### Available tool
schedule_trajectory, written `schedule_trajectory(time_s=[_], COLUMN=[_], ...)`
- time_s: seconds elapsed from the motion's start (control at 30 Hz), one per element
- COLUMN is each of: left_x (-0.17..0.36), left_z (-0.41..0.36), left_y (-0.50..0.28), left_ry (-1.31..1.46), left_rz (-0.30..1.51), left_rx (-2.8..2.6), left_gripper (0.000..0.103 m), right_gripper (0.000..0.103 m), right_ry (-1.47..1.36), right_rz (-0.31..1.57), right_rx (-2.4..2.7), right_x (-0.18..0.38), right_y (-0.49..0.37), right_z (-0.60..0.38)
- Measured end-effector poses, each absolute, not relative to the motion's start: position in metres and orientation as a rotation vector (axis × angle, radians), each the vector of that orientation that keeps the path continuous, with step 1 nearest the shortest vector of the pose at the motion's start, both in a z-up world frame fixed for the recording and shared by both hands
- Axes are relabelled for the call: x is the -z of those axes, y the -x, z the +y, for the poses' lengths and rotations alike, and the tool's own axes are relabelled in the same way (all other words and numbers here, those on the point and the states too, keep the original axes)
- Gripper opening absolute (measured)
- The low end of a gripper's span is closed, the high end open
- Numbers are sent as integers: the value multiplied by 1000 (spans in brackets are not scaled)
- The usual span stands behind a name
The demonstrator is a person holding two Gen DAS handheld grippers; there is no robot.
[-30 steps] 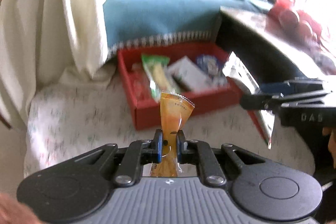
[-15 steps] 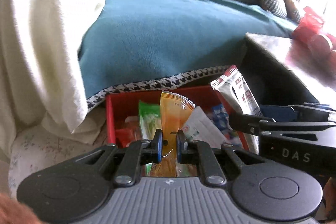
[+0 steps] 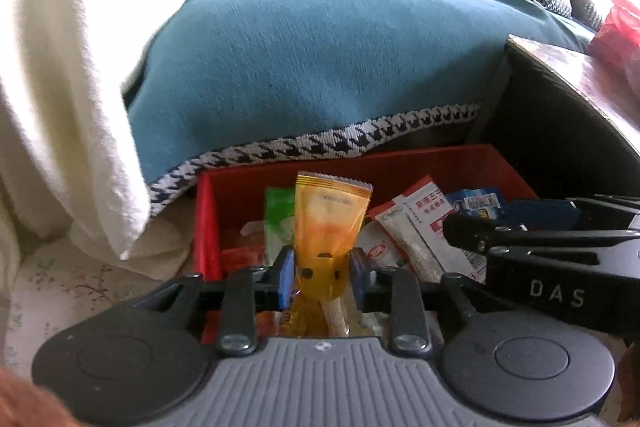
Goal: Organize snacks
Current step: 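Carry both packets over the red box and lower them in, then open both grippers to release the packets into the box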
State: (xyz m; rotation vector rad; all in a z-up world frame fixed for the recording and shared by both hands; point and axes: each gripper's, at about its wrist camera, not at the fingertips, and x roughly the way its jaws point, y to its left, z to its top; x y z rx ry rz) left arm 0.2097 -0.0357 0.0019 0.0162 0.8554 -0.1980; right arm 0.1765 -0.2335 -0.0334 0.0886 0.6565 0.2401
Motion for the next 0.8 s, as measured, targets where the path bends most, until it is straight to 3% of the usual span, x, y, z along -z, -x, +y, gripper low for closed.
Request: schedule_trajectory(time_s=[0.1,0.23,0.47,0.6,0.67,0.8], left_x=[-14,-33,-57,-63,-63,-62], left_z=[-30,-23,-10,-7,-5,-6], left_y=[-196,-171,-120,-92,-80,-59], left_ry=[-9,-9,16,35,37,39], left_rz=[838,800,748,724,713,707], left_rx=[188,164,133,141,147,149], left_gripper=[27,40,58,63,71,73], right_gripper=[69,74,78,81,82,82], right_ry=[-101,-118,-146,-157,-160,-172], right_rz=[630,594,561,547,549,551], right_rx=[-238,-228,-224,-196,-186,-169], right_x=[24,9,-5,-4,-3,-1], right_y=[-158,-127,-67,-37,-24,-4], right_z=[-234,-236,-238,-241,-243,-247])
